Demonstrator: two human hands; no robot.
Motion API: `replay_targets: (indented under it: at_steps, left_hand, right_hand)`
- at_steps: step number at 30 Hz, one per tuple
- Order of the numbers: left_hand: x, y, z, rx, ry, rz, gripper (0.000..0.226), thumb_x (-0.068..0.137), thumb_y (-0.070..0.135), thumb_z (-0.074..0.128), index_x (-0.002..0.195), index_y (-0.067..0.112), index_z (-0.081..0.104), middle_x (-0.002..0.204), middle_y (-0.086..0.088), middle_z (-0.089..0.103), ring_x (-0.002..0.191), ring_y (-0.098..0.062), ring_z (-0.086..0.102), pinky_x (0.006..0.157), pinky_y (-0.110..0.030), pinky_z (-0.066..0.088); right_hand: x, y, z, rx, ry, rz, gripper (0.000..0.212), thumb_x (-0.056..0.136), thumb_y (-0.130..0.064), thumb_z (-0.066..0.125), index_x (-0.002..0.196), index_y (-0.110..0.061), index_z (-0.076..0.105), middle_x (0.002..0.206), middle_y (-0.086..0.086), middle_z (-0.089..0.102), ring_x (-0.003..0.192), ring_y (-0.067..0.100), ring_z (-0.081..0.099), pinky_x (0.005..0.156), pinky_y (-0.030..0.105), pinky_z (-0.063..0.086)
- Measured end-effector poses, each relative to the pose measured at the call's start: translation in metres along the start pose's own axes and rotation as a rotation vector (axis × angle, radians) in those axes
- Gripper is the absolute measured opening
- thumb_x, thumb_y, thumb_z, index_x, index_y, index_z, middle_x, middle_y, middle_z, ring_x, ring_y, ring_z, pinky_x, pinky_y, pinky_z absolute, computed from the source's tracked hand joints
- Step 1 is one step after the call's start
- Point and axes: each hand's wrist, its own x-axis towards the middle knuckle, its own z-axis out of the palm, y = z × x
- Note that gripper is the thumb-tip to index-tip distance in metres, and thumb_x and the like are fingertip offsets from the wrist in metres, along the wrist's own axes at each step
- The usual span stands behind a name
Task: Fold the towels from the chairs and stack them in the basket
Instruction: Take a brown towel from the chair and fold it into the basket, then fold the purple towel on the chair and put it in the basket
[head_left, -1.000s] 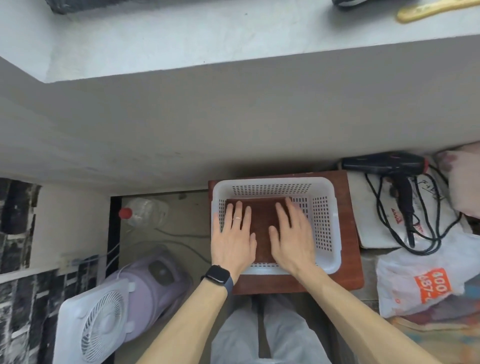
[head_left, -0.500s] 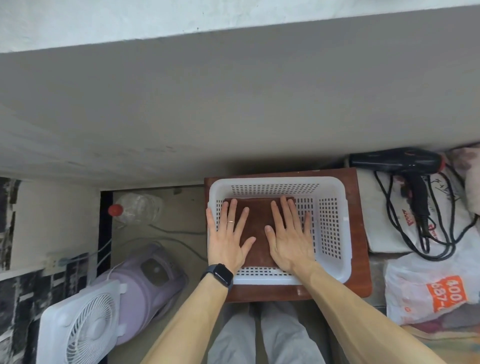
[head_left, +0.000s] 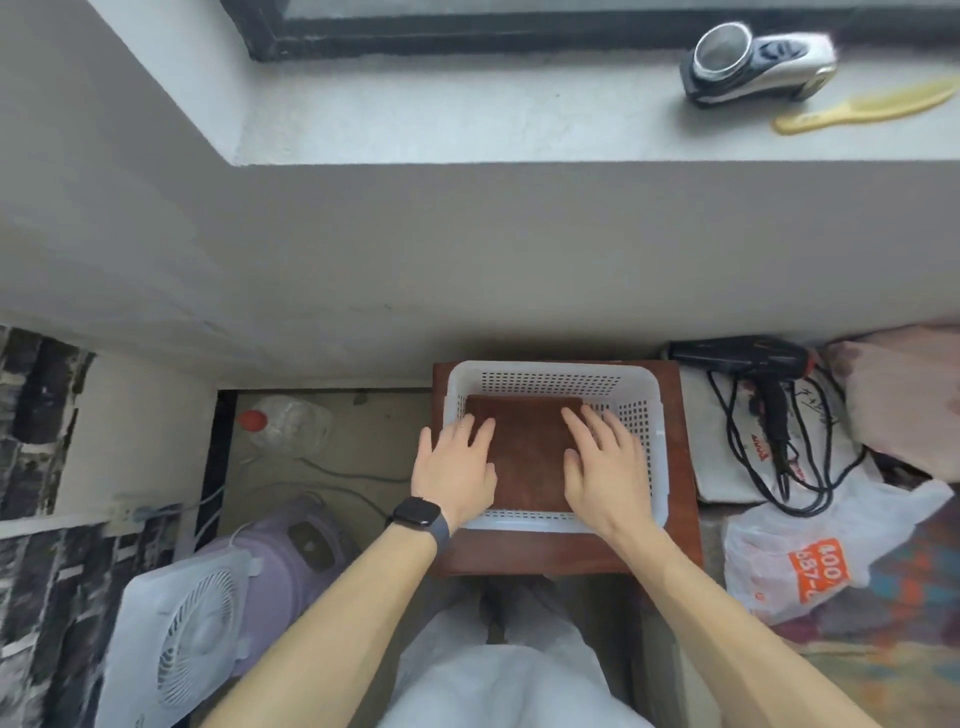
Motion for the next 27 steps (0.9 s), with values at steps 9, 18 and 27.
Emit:
replay_targets:
  at_steps: [9, 18, 27]
  left_hand:
    - [-0.116, -0.056, -0.045, -0.371, 0.21, -0.278, 0.056, 0.097, 0.039, 0.043, 0.15, 0.024, 0.035, 0.15, -0.003, 0.047, 0.132, -0.026, 0.047, 0.11, -0.041, 0.036]
    - [-0.296, -0.104, -0.013, -0.613, 0.598, -0.871, 0.053, 0.097, 0.039, 0.046, 0.148, 0.025, 0.039, 0.148, -0.001, 0.047, 0.13, -0.027, 0.048, 0.108, -0.041, 0.037]
    - [-0.557, -0.018, 0.12, -0.647, 0.91, -1.609, 0.045, 0.093, 0.03, 0.055, 0.138, 0.027, 0.055, 0.138, 0.001, 0.056, 0.122, -0.023, 0.056, 0.099, -0.032, 0.041]
  right_hand:
    - [-0.044, -0.086, -0.087, 0.187, 0.156, -0.203, 0.035, 0.097, -0.031, 0.06, 0.132, -0.029, 0.065, 0.144, -0.004, 0.057, 0.143, 0.022, 0.036, 0.118, 0.047, 0.032]
    - [-0.082, -0.246, -0.082, 0.228, -0.039, -0.946, 0.037, 0.095, -0.042, 0.05, 0.122, -0.028, 0.071, 0.129, -0.007, 0.068, 0.135, 0.026, 0.048, 0.112, 0.039, 0.038]
    - [-0.304, -0.37, -0.023, 0.318, -0.385, -1.761, 0.03, 0.096, -0.032, 0.052, 0.11, -0.021, 0.076, 0.113, -0.003, 0.073, 0.112, 0.025, 0.061, 0.104, 0.03, 0.04]
